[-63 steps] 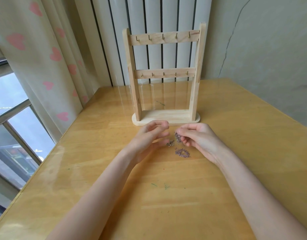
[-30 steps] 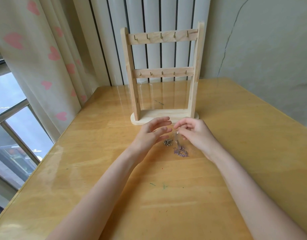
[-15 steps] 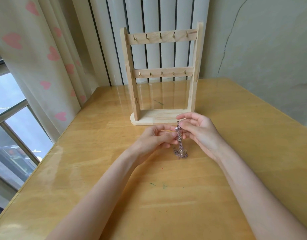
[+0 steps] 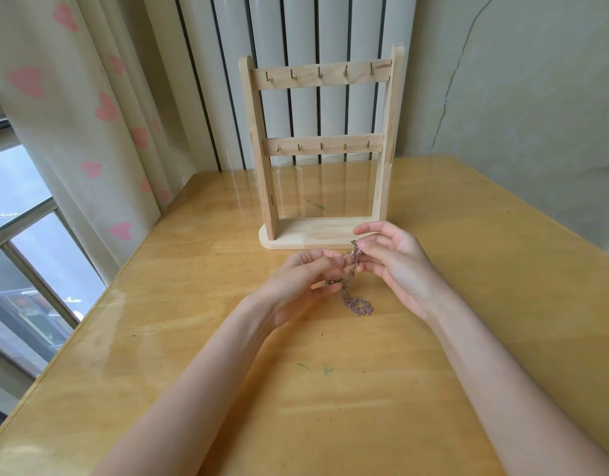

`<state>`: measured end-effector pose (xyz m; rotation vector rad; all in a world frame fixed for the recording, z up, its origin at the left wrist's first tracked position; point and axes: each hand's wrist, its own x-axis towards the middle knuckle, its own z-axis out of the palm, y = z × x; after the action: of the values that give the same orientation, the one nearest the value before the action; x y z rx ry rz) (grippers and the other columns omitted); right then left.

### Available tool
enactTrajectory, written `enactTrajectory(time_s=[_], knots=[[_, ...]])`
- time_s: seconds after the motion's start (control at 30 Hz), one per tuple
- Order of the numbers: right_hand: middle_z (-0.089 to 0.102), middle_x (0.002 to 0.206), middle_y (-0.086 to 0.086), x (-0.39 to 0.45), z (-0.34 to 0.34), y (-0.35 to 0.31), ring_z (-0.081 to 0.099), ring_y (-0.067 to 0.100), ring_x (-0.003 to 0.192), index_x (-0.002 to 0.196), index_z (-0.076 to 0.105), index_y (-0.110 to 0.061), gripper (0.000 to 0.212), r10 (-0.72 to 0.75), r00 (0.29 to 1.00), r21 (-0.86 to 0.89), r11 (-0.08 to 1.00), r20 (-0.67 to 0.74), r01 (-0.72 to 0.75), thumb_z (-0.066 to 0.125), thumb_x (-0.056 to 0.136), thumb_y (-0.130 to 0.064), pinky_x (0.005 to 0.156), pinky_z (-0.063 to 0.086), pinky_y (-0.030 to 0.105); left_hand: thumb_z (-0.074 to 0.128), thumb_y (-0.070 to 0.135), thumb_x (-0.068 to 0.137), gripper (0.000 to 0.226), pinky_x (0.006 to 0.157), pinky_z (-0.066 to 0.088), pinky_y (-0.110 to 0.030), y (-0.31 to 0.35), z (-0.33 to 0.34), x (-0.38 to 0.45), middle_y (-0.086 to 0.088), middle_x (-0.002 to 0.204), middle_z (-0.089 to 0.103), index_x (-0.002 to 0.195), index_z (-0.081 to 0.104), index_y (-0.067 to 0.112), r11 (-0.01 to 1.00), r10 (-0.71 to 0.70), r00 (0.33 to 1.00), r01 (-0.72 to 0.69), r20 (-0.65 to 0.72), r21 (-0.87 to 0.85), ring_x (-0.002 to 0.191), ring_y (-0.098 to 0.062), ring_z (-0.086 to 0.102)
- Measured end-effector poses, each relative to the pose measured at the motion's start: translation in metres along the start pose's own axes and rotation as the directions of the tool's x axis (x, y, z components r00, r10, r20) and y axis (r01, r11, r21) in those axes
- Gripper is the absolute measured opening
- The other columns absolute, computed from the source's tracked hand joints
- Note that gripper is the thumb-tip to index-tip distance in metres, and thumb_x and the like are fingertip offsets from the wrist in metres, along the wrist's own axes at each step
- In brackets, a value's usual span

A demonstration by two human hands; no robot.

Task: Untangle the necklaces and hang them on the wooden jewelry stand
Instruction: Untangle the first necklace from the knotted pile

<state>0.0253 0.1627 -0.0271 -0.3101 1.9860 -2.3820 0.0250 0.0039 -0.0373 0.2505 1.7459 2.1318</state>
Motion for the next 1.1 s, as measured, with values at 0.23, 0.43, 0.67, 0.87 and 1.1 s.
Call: enactTrajectory(time_s=[0.23, 0.43, 0.67, 0.87, 1.1], knots=[[0.053, 0.078, 0.007, 0.000, -0.001, 0.000, 0.063, 0.017, 0.058, 0.097, 0.054, -0.007, 0.013, 0.036, 0.999, 0.035, 0.999, -0.007, -0.036, 0.048, 0.091, 0.004, 0.050, 0.044, 0.020, 0.048, 0.011, 0.094, 0.017, 0.058, 0.047, -0.015, 0.004, 0.000, 0.001, 0.006, 0.061, 0.055, 0.078, 0.053, 0.017, 0.991, 0.012, 0.999, -0.018, -0.043, -0.129, 0.058, -0.005, 0.051], [0.054, 0.069, 0.002, 0.000, -0.004, -0.003, 0.052, 0.011, 0.050, 0.096, 0.056, -0.007, 0.013, 0.068, 0.998, 0.128, 0.989, 0.007, -0.068, 0.053, 0.088, 0.003, 0.045, 0.037, 0.018, 0.050, 0.015, 0.092, 0.015, 0.073, 0.049, -0.025, 0.009, -0.007, 0.001, 0.008, 0.059, 0.052, 0.078, 0.053, 0.021, 0.950, -0.010, 0.999, -0.001, -0.033, -0.313, 0.063, -0.008, 0.060], [0.063, 0.076, 0.002, -0.003, -0.004, -0.001, 0.048, 0.006, 0.052, 0.102, 0.063, -0.008, 0.028, 0.239, 0.967, -0.298, 0.933, 0.094, -0.202, 0.071, 0.076, -0.001, 0.046, 0.037, 0.014, 0.053, 0.004, 0.088, 0.011, 0.054, 0.052, -0.019, 0.011, -0.010, -0.001, -0.001, 0.076, 0.054, 0.095, 0.053, 0.012, 0.914, 0.061, 0.992, -0.099, -0.108, -0.394, 0.061, -0.011, 0.056], [0.054, 0.058, -0.001, -0.004, -0.003, 0.001, 0.039, 0.005, 0.041, 0.082, 0.060, -0.009, 0.005, 0.218, 0.975, -0.383, 0.905, 0.040, -0.187, 0.063, 0.086, -0.009, 0.037, 0.027, 0.016, 0.056, 0.003, 0.088, 0.021, 0.061, 0.049, -0.018, 0.004, -0.005, -0.001, 0.002, 0.089, 0.058, 0.103, 0.059, 0.016, 0.994, 0.105, 0.988, -0.108, -0.109, -0.026, 0.070, -0.007, 0.055], [0.056, 0.061, 0.009, -0.005, 0.003, -0.004, 0.033, 0.008, 0.034, 0.094, 0.053, -0.008, 0.013, 0.176, 0.983, -0.136, 0.976, 0.054, -0.168, 0.047, 0.089, 0.003, 0.034, 0.018, 0.015, 0.060, -0.004, 0.084, 0.025, 0.091, 0.047, -0.025, 0.001, 0.001, -0.002, -0.011, 0.099, 0.068, 0.104, 0.062, 0.011, 0.976, 0.090, 0.995, -0.095, 0.035, 0.194, 0.093, -0.016, 0.062]])
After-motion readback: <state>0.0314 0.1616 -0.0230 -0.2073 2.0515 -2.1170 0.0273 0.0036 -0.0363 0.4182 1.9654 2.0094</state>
